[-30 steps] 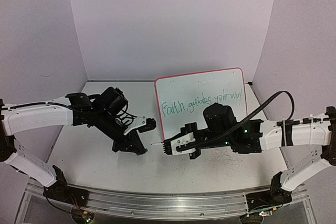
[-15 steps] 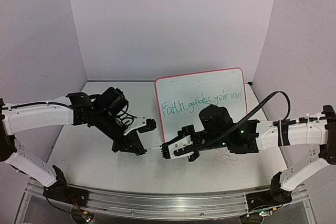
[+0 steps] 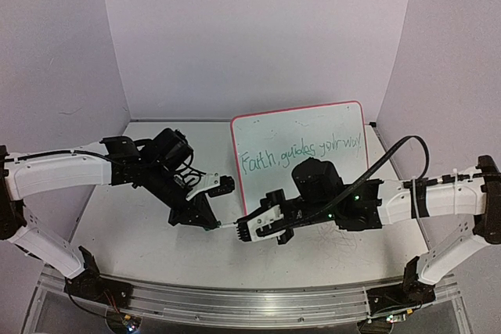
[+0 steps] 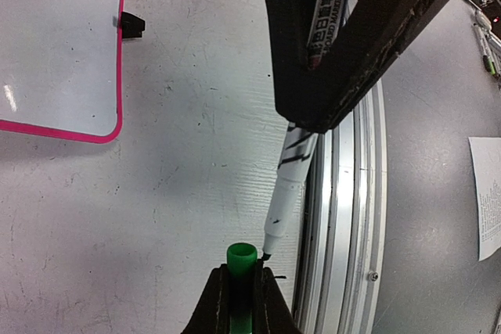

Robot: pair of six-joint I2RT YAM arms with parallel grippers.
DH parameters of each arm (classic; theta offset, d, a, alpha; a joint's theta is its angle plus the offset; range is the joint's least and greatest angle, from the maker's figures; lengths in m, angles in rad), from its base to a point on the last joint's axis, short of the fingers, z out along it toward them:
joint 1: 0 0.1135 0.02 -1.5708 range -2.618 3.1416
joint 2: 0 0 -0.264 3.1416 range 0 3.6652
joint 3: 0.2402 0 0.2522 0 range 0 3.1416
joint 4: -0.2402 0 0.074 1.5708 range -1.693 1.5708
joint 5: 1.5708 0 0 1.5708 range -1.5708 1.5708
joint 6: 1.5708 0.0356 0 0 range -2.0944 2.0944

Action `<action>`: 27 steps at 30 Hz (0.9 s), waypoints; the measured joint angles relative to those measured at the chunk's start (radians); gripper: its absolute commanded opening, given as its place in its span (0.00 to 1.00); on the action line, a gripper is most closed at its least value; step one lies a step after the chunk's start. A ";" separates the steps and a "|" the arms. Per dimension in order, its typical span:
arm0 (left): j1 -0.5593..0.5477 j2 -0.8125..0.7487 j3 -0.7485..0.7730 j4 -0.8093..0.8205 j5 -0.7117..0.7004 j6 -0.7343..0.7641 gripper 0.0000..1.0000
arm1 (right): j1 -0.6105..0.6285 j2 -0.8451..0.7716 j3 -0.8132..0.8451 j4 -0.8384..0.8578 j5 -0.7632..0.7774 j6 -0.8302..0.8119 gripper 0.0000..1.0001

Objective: Write a sentence on the whiteboard
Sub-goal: Insert the whiteboard marker without the cap into the pen cap.

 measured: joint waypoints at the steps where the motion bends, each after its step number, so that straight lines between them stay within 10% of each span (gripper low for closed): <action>1: 0.000 0.000 0.000 0.000 0.000 0.001 0.00 | 0.000 0.002 0.000 0.001 -0.001 0.000 0.00; 27: 0.000 -0.001 0.000 -0.001 0.000 0.001 0.00 | 0.002 -0.021 -0.024 0.052 0.033 0.027 0.00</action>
